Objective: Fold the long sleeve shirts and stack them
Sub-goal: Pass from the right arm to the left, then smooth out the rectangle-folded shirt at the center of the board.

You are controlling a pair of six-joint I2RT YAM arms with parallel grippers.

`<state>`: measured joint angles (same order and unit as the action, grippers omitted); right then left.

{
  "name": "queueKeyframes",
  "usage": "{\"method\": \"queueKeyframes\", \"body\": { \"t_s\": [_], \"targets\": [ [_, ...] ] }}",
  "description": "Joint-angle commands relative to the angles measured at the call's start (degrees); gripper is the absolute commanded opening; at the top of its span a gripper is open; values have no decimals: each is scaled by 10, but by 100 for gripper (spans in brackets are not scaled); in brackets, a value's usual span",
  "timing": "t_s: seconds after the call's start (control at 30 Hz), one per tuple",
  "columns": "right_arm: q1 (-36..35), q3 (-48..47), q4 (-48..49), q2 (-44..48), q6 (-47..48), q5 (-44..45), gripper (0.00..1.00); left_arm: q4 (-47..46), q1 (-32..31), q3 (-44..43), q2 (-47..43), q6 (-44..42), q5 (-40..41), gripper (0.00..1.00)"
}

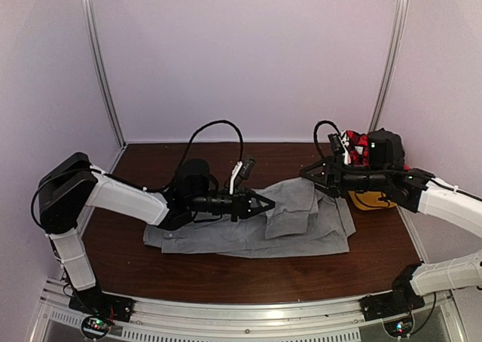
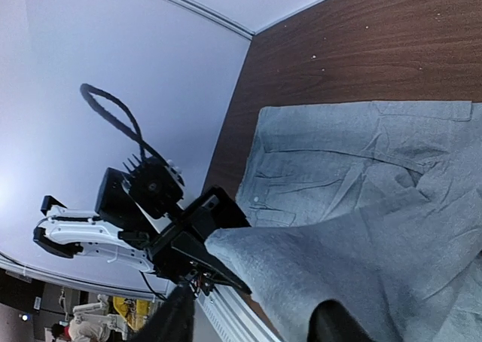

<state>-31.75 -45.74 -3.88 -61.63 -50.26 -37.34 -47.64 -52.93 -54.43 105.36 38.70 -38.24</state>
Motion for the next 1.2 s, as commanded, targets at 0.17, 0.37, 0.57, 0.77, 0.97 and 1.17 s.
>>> {"method": "queueKeyframes", "body": {
  "t_s": [0.17, 0.37, 0.57, 0.77, 0.97, 1.17],
  "targets": [
    [39, -112, -243, 31, 165, 141, 69, 219, -9, -6, -92, -28, -48, 0],
    [72, -121, -257, -5, 209, 175, 71, 273, -30, -43, -92, -14, -61, 0],
    [108, -76, -196, -46, 217, 188, 71, 298, -47, -65, -102, -6, -81, 0],
    [114, -18, -92, -109, 196, 170, 67, 328, -50, -39, -100, -16, -59, 0],
    [116, 37, -2, -167, 160, 135, 58, 325, -50, -6, -105, -24, -31, 0],
    [115, 103, 121, -209, 95, 79, 55, 321, -49, 7, -108, -26, -17, 0]
  ]
}}
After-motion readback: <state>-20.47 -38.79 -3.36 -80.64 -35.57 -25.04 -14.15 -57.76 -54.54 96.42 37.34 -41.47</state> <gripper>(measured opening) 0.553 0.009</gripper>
